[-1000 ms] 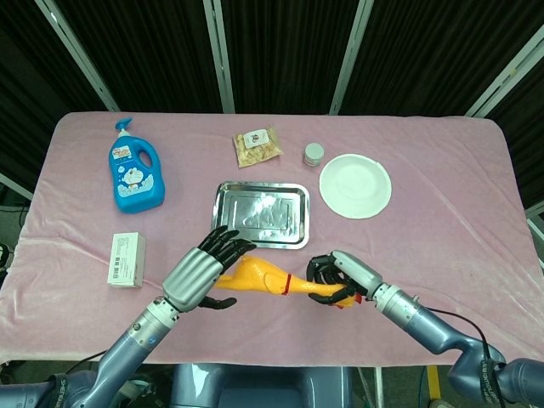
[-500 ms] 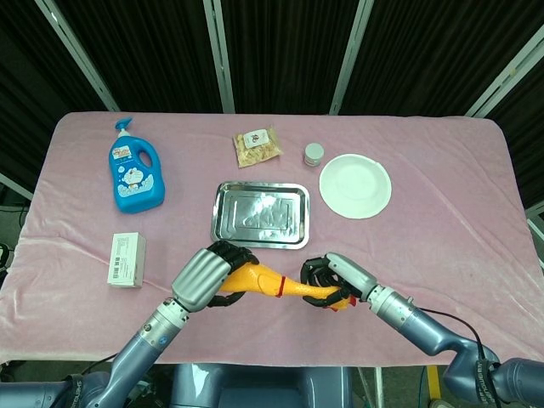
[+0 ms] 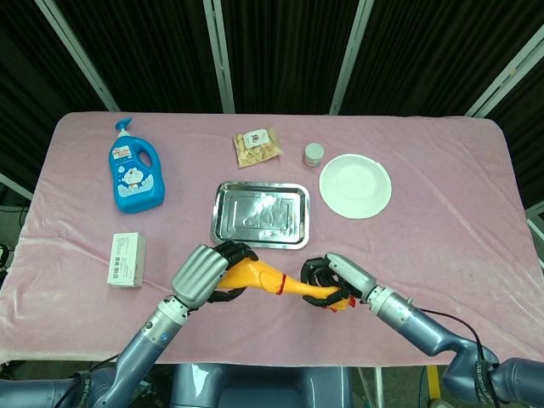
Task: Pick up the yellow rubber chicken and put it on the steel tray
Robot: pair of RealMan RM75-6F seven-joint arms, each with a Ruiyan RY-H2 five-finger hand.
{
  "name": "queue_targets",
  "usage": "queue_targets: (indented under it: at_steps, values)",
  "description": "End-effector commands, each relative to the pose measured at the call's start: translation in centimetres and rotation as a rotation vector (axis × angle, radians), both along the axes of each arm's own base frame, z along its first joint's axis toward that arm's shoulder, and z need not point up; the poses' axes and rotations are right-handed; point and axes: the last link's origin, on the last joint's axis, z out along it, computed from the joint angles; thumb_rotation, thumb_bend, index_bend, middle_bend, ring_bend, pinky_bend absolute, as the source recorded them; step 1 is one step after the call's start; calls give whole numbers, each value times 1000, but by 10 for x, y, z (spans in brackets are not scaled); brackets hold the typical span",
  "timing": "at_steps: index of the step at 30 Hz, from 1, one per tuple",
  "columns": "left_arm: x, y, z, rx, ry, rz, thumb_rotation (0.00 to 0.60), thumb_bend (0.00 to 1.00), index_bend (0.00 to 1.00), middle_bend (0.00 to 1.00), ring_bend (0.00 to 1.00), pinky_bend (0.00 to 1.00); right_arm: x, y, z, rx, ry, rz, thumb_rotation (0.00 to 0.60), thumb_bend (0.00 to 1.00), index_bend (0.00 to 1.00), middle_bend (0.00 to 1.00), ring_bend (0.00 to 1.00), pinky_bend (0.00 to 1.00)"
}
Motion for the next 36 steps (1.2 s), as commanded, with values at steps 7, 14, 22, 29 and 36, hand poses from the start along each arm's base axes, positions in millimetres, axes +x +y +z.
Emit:
queue_targets:
  at_steps: [7, 14, 22, 29, 36]
  values:
    - [-3, 1, 6, -16, 18, 12, 600, 6, 33, 110, 61, 126, -1, -5, 0, -11, 3, -13, 600, 592, 958, 772, 790, 928]
    - [-3, 1, 8, -20, 20, 8, 600, 6, 31, 100, 53, 118, -2, -8, 1, -19, -5, -27, 600, 601, 958, 773, 790, 928]
    - [-3, 1, 3, -27, 38, 17, 600, 55, 97, 149, 71, 143, 2, -7, 2, -16, -27, -26, 600, 605, 958, 773, 790, 928]
    - [-1, 3, 0, -17, 37, 26, 600, 357, 289, 338, 260, 359, 3, -4, 4, -10, -36, -19, 600, 609, 958, 772, 790, 928]
    - [6, 1, -2, 1, -30, 8, 600, 622, 625, 724, 627, 669, 0, -1, 4, -6, -32, -17, 600, 611, 958, 772, 790, 928]
